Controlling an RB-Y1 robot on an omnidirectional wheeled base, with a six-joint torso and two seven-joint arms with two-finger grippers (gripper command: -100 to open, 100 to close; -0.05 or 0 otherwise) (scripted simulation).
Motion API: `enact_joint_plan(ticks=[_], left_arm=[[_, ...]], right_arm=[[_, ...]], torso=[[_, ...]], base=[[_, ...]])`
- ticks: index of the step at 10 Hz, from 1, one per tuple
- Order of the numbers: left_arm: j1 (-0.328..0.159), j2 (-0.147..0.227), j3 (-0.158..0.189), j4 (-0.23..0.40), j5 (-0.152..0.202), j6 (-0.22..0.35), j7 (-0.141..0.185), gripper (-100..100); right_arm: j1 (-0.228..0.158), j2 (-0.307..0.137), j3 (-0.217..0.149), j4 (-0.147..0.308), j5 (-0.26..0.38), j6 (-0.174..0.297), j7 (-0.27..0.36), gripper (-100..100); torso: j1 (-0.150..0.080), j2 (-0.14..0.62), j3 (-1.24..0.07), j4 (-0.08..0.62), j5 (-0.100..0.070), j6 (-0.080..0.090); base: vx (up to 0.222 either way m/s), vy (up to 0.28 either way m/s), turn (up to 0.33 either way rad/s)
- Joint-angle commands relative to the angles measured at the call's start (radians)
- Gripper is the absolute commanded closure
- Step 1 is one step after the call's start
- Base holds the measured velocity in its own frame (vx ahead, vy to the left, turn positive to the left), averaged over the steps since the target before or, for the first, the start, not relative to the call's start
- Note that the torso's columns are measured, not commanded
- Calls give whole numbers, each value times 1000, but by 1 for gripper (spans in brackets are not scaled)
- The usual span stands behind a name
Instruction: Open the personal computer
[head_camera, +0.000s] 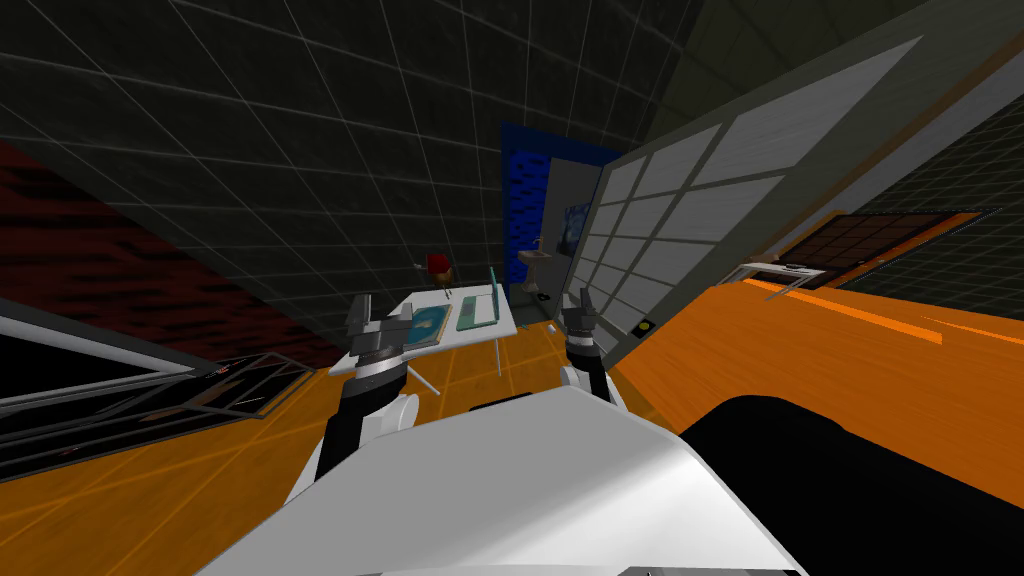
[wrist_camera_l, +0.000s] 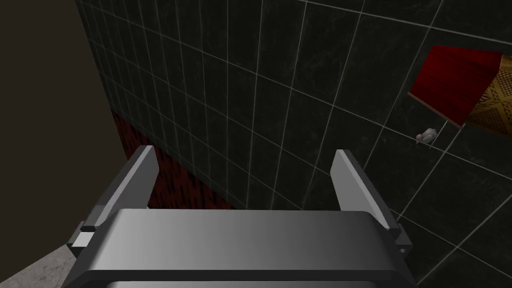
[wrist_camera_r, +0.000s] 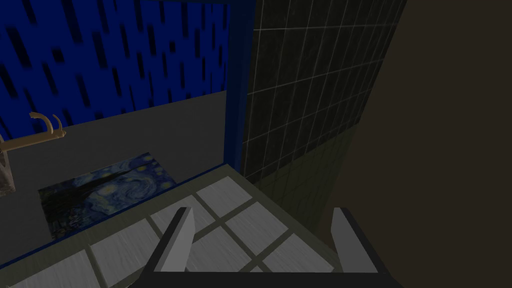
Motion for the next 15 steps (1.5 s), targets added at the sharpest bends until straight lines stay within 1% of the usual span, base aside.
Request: enact_joint_plan(ticks=[1,3,9,10,11,12,13,14,15], left_arm=[[0,0,0,0,0,0,0,0],[0,0,0,0,0,0,0,0],[0,0,0,0,0,0,0,0],[-2,44,0,-1,8,10,4,-100],[-3,60,0,-2,14,16,7,-100],[-5,75,0,-2,20,24,10,-100],[-8,98,0,-3,36,42,18,-100],[-13,112,0,-3,55,64,28,-100],[-15,117,0,-4,65,76,33,-100]], right_arm=[[0,0,0,0,0,0,0,0],[0,0,0,0,0,0,0,0],[0,0,0,0,0,0,0,0],[0,0,0,0,0,0,0,0],[0,0,0,0,0,0,0,0],[0,0,0,0,0,0,0,0],[0,0,0,0,0,0,0,0],[0,0,0,0,0,0,0,0],[0,0,0,0,0,0,0,0]], torso=[[0,40,-82,41,0,0],[0,175,-351,176,0,0],[0,618,-1234,617,0,0],[0,691,-1382,691,0,0],[-1,724,-1451,724,0,0],[-3,733,-1471,734,-1,0],[-2,736,-1475,737,-1,0],[-3,736,-1477,737,-1,0],[-4,737,-1477,738,-1,0]], base=[[0,0,0],[0,0,0],[0,0,0],[25,-31,26],[32,-61,35],[26,-64,31],[49,-108,53],[61,-164,109],[60,-182,68]])
